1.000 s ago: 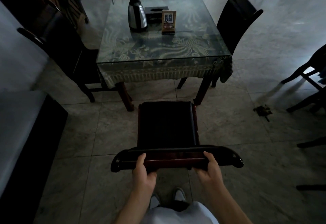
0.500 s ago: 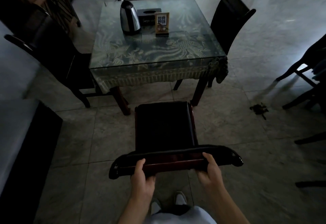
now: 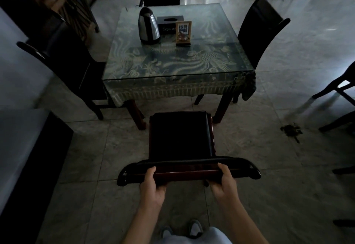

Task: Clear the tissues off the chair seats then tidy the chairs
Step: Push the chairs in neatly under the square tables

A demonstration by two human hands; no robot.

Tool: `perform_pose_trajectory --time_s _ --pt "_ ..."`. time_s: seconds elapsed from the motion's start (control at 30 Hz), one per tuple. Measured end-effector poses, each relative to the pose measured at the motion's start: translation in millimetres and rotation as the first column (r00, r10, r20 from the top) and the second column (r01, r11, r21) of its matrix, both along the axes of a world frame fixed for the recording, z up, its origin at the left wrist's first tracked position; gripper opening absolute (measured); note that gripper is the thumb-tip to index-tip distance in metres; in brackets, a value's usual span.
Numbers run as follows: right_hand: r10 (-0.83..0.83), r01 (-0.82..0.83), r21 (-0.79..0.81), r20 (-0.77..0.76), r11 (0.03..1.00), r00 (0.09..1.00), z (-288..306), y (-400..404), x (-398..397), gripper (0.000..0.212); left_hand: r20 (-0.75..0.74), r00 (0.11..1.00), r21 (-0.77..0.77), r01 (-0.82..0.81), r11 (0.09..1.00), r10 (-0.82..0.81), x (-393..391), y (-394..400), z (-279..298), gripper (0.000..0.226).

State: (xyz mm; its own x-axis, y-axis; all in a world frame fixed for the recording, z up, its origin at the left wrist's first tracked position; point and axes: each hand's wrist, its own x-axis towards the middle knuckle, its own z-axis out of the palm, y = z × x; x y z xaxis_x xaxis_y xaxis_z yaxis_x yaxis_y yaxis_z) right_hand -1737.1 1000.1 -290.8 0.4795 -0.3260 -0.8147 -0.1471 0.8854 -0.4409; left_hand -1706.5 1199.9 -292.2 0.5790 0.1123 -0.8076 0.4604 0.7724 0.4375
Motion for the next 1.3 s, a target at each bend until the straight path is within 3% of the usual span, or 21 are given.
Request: perform_pose_trajectory --time_s 0.53,0.73,0.87,1.3 --pt "0.086 -0.086 0.004 -0.003 0.996 0.996 2 -20 70 0.038 -0.078 0.997 0.109 0.029 0.994 -0.02 70 -20 20 0.04" --pt "0.094 -0.094 0.0 0.014 0.996 0.995 0 -28 95 0.029 -0.064 0.997 0.1 0.044 0.994 -0.037 96 -25 17 0.038" --pt "0.099 -0.099 -0.015 0.002 0.995 0.995 -1 -31 113 0.042 -0.063 0.997 0.095 0.042 0.995 -0.036 116 -29 12 0.038" --pt "0.102 -0.102 -0.025 0.022 0.995 0.995 1 -44 183 0.036 -0.062 0.997 0.088 0.047 0.995 -0.042 186 -41 8 0.037"
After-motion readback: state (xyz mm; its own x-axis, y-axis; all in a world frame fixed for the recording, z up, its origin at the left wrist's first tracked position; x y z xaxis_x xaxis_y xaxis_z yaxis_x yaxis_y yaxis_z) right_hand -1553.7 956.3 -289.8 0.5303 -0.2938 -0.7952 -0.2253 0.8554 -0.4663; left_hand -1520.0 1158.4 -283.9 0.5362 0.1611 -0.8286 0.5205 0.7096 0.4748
